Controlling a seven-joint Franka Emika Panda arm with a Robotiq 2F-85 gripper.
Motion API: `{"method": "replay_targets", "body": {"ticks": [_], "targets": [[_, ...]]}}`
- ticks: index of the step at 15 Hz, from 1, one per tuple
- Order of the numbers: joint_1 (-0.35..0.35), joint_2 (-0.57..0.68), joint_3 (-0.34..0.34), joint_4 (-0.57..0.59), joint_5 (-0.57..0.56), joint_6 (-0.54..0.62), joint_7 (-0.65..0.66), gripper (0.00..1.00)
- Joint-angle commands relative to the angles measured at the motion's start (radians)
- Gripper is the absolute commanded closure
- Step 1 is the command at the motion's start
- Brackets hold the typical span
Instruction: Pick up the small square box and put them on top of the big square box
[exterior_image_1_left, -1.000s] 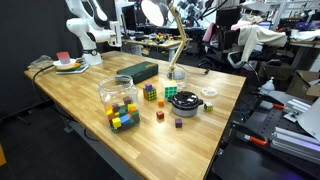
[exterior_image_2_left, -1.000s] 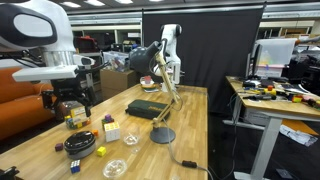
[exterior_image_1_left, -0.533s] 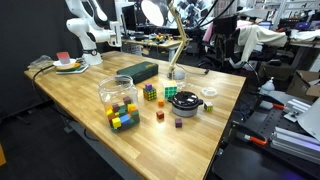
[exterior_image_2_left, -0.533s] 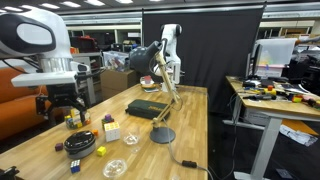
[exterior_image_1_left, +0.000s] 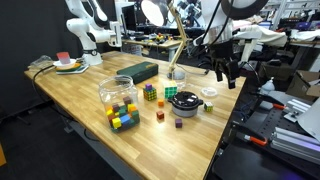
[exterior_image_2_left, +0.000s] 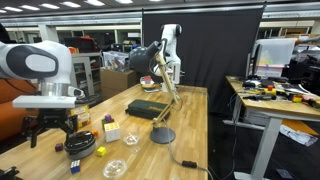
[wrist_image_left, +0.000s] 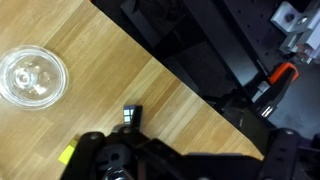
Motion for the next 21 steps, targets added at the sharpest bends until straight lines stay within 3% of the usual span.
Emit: {"method": "replay_targets", "body": {"ticks": [1, 5, 9, 15, 18, 21], "targets": [[-0.033, -0.002, 0.036, 0.004, 0.004, -0.002, -0.002, 0.0], [-0.036, 0.001, 0.039, 0.007, -0.004, 0.004, 0.013, 0.0], [-0.039, 0.093, 0.042, 0.017, 0.058, 0.076, -0.057, 0.0], [-0.122, 0.277, 0.089, 0.063, 0.201, 0.208, -0.209, 0.0], [-0.174, 0.358, 0.116, 0.103, 0.173, 0.232, -0.234, 0.0], [-0.185, 0.341, 0.13, 0.087, 0.147, 0.219, -0.187, 0.0]]}}
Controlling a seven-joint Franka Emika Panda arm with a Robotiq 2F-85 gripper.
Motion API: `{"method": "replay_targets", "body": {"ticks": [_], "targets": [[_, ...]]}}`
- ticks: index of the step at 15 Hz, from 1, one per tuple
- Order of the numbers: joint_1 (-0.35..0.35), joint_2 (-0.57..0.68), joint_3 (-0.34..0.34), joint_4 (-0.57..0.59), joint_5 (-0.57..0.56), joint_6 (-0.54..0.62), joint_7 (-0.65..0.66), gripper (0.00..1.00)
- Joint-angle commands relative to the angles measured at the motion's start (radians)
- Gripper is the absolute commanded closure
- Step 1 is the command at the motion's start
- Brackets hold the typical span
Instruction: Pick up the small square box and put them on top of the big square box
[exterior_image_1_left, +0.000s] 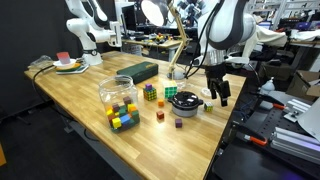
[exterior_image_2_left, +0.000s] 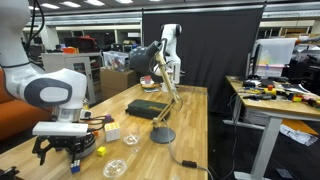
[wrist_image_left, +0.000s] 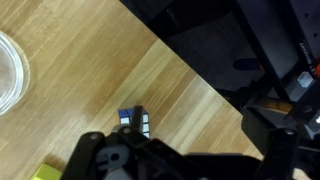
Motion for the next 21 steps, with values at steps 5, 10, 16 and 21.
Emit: {"method": "replay_targets", "body": {"ticks": [5, 10, 16, 21], "targets": [[-0.039, -0.003, 0.041, 0.002, -0.023, -0.002, 0.021, 0.0], [-0.029, 0.028, 0.07, 0.01, -0.049, 0.059, 0.051, 0.0], [0.001, 0.05, 0.005, 0.038, -0.253, 0.1, 0.22, 0.0], [-0.054, 0.12, 0.038, 0.084, -0.26, 0.111, 0.237, 0.0]]}}
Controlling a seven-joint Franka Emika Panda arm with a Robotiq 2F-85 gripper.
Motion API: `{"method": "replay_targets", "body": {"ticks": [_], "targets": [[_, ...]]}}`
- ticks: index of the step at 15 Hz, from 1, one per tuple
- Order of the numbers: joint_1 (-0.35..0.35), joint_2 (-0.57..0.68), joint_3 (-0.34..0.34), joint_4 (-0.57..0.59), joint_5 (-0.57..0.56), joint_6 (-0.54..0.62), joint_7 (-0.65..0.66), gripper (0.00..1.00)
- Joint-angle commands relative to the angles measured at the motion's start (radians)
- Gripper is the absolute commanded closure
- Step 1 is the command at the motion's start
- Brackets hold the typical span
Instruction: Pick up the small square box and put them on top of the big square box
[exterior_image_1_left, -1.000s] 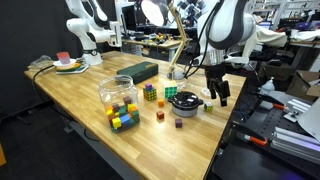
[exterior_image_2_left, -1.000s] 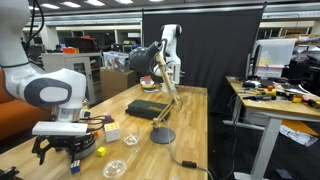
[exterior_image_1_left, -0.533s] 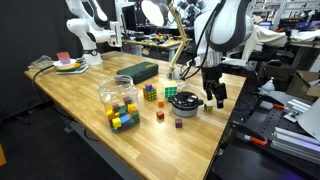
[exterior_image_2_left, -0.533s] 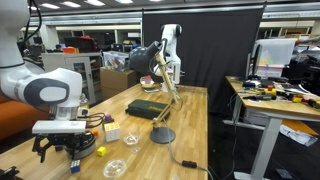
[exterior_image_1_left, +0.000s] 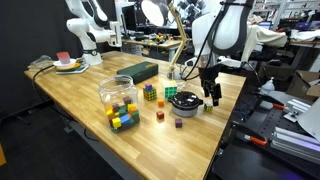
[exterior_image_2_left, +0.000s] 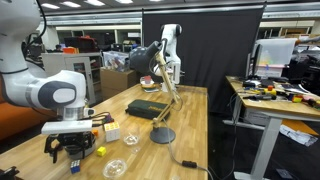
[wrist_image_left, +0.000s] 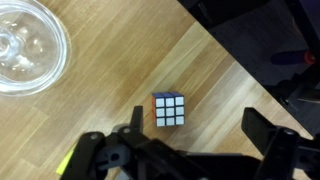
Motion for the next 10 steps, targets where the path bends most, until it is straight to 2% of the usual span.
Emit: {"method": "replay_targets", "body": {"ticks": [1, 8, 9, 10], "targets": [[-0.051, 0.063, 0.038, 0.04, 0.009, 0.013, -0.003, 0.0], [-0.114, 0.131, 0.073, 0.078, 0.017, 0.004, -0.025, 0.0], [-0.126, 0.138, 0.084, 0.081, 0.021, 0.002, -0.031, 0.05], [-0.141, 0.141, 0.1, 0.08, 0.029, 0.006, -0.037, 0.27]]}}
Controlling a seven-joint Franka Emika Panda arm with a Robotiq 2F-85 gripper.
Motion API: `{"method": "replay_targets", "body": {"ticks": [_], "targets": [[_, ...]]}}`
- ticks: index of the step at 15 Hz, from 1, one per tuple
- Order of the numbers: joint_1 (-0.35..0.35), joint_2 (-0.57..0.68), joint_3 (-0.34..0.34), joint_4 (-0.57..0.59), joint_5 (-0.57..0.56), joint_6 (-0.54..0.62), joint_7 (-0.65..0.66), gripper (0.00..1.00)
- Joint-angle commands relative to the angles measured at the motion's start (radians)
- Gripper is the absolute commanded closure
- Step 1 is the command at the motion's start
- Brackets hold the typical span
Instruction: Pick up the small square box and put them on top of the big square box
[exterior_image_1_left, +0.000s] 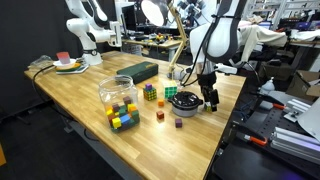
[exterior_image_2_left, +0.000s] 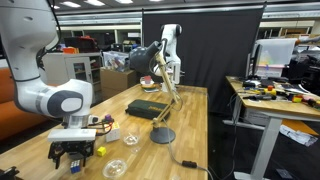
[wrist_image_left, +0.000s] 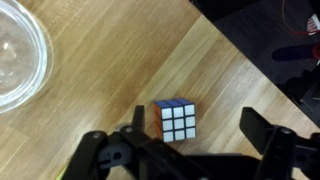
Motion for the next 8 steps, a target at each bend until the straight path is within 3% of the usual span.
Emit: {"method": "replay_targets", "body": {"ticks": [1, 3, 8], "targets": [[-0.065, 0.018, 0.059, 0.009, 0.027, 0.008, -0.032, 0.29], [-0.073, 0.015, 0.067, 0.006, 0.023, 0.011, -0.026, 0.38], [-0.085, 0.014, 0.056, 0.003, 0.013, 0.016, -0.019, 0.73]]}}
